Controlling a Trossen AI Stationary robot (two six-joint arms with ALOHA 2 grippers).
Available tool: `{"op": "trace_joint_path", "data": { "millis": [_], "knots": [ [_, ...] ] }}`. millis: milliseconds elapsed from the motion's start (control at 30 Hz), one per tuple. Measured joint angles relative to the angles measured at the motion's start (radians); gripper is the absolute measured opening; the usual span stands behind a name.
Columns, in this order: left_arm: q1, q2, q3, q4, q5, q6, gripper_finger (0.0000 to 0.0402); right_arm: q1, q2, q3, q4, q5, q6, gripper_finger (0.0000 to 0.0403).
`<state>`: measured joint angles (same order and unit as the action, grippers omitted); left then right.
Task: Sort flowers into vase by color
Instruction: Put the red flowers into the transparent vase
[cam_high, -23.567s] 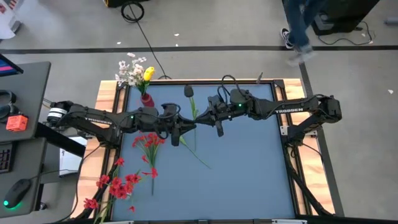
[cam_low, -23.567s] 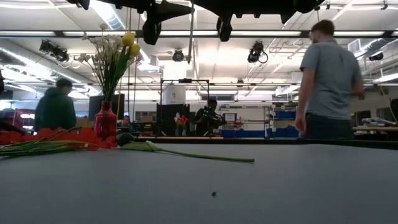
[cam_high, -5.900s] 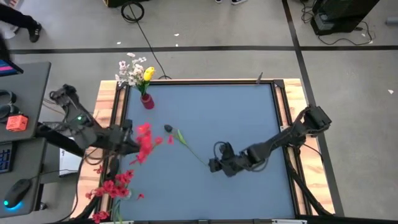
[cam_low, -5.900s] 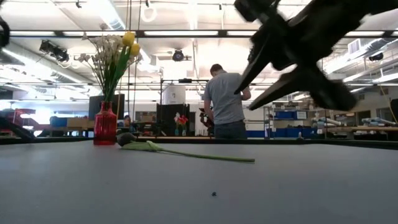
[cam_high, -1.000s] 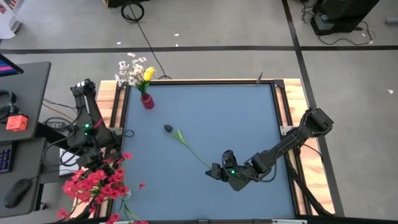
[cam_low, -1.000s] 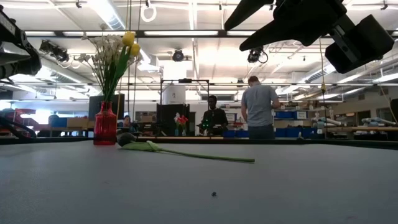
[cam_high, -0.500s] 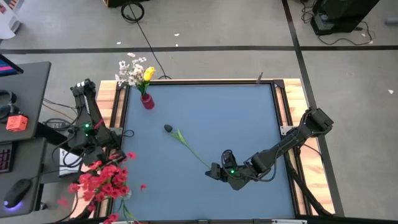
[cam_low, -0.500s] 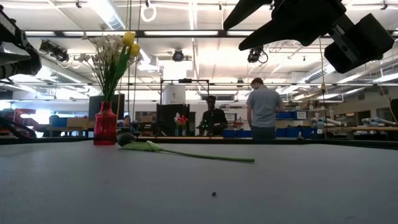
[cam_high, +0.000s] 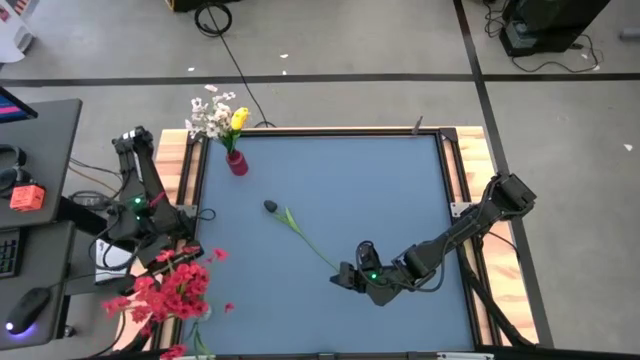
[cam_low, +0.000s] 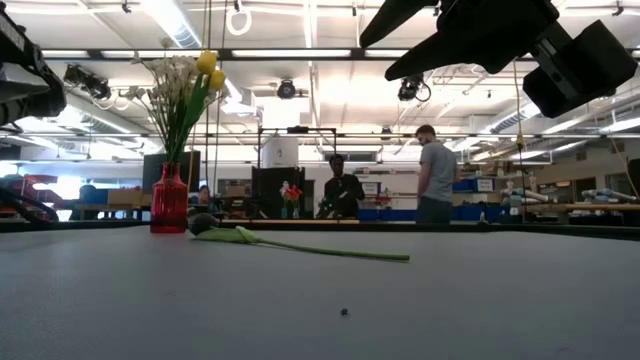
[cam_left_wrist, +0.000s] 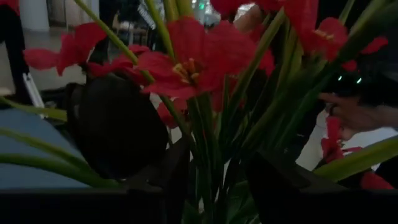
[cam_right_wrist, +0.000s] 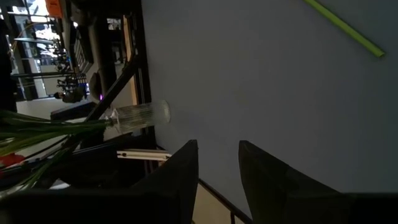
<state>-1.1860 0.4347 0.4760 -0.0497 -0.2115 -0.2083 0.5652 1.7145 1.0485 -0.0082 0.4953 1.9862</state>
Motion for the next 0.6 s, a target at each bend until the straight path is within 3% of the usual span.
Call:
{"op": "trace_joint_path", "data": {
  "millis": [233,600],
  "knots": [
    [0.0,0.088,0.106,-0.195,-0.019,-0.074,0.0158,-0.001,0.0,0.0,-0.001,0.0,-0.001,0.0125],
    [0.0,0.134,0.232,-0.343,-0.027,-0.129,0.0153,-0.045,0.0,0.0,-0.001,-0.047,-0.078,0.0125]
  ]
}}
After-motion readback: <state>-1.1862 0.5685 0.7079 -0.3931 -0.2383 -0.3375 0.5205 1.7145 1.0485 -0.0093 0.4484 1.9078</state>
